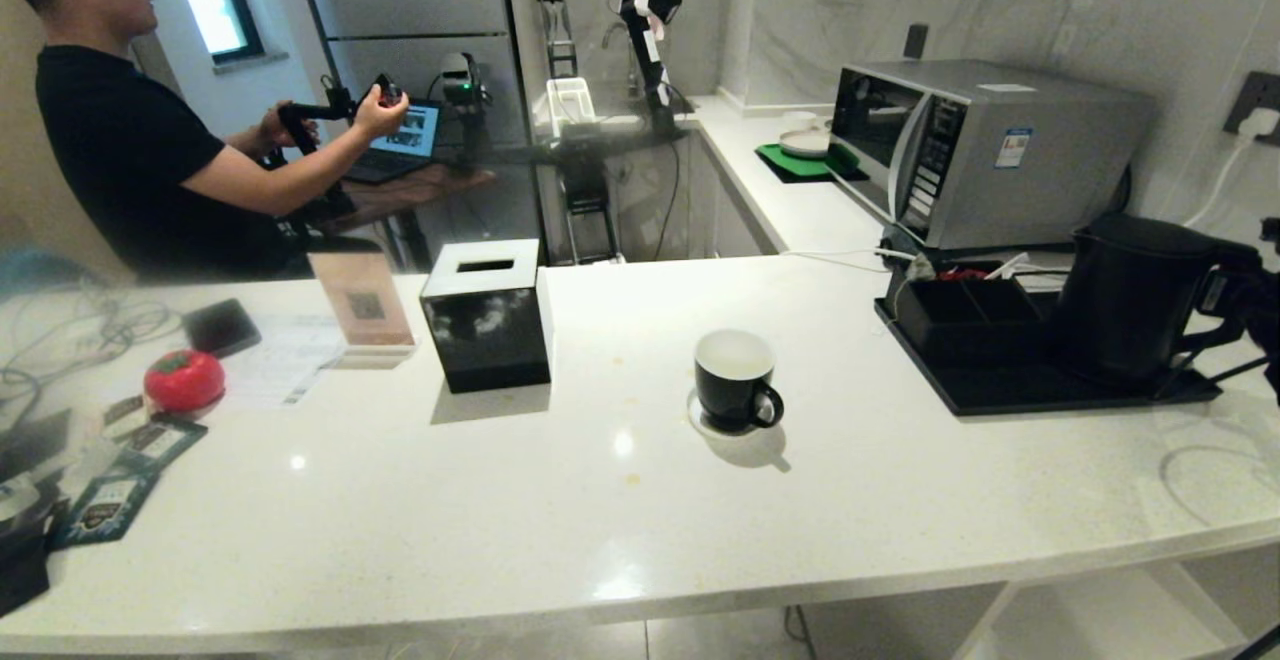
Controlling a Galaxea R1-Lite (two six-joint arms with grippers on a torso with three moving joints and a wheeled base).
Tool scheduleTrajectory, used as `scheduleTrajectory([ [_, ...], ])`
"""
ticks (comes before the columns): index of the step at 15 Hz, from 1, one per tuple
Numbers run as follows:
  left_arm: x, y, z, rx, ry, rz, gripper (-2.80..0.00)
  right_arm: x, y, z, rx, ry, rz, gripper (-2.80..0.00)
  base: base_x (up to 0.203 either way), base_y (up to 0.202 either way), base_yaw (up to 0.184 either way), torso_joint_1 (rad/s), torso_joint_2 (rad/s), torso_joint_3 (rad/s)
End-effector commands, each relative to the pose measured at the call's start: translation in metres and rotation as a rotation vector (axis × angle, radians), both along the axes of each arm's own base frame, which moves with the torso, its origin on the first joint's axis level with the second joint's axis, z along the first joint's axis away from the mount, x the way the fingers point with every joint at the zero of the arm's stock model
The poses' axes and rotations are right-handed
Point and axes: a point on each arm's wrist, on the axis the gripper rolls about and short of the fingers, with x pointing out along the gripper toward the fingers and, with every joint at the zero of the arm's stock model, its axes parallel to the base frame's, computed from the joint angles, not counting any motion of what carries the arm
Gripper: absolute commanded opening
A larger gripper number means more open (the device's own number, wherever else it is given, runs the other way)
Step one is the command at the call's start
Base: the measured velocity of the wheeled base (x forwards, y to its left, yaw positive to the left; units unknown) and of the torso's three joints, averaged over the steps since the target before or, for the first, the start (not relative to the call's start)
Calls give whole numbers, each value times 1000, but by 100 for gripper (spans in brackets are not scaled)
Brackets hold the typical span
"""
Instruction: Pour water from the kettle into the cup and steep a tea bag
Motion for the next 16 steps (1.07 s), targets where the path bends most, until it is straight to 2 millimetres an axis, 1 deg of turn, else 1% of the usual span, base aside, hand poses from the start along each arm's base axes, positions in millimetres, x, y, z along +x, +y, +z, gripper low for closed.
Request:
scheduleTrajectory([
  [1,0,0,0,-1,1,1,-280,1,0,-5,2,6,1,-280,0,0,0,0,0,0],
  [8,0,0,0,-1,1,1,-280,2,-1,-10,6,15,1,-280,0,0,0,0,0,0],
  [16,0,0,0,-1,1,1,-280,2,-1,-9,5,14,0,-280,0,0,0,0,0,0],
])
